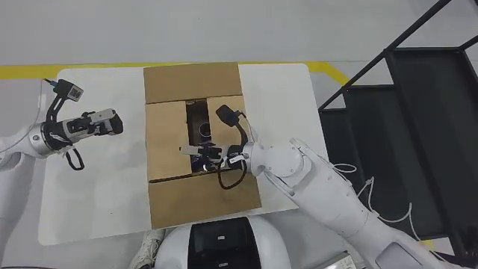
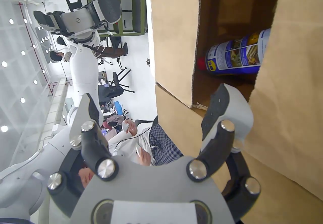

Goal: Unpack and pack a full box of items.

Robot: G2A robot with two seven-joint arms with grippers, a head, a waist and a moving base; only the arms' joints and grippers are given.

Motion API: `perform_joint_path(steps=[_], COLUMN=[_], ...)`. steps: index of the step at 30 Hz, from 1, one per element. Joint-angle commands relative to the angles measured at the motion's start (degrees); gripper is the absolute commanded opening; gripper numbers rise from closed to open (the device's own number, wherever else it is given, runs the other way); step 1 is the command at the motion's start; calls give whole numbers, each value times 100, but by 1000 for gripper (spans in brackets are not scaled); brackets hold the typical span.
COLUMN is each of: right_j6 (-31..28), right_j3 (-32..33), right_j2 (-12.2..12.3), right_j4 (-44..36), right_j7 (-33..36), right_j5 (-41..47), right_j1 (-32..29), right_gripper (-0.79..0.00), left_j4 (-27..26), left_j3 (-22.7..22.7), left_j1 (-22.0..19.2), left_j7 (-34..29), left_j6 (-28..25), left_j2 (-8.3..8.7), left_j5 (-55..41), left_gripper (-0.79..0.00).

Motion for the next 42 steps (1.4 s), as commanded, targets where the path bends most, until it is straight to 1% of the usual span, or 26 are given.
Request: perform_joint_path(steps=[1,7,9,11,13,17,21,27,33,37,42], right_j6=[0,0,-1,11,-60,150,28,-614,-968,-1098,-1183], right_j3=[0,0,-5,-157,-329,-810,-1159,-1405,-1703,-2064,-2613], right_j2=[0,0,-1,-30,-93,-288,-483,-672,-890,-1147,-1594], right_j4=[1,1,15,124,339,891,1267,1198,1008,1249,1876], right_j7=[0,0,-17,55,132,132,147,83,-93,-284,-419], right_j5=[0,0,-11,-75,-12,38,268,330,204,227,394], right_j1=[1,1,-10,46,229,684,1010,1295,1638,1942,2347], right_gripper=[0,0,0,0,0,0,0,0,0,0,0], left_j4=[2,2,-66,-39,-45,-57,-102,-200,-543,-803,-981], left_j3=[2,2,43,85,138,157,114,-88,-454,-710,-854], left_j1=[-1,-1,54,50,29,-6,41,114,295,470,553], left_j7=[4,4,125,278,405,245,179,204,225,122,31], left_j6=[-1,-1,40,71,33,-187,-313,-375,-555,-592,-403], left_j2=[-1,-1,-14,-27,-47,-57,-49,-41,-28,-17,-16], left_j5=[3,3,5,97,147,180,247,-125,-758,-1207,-1476], left_gripper=[0,0,0,0,0,0,0,0,0,0,0])
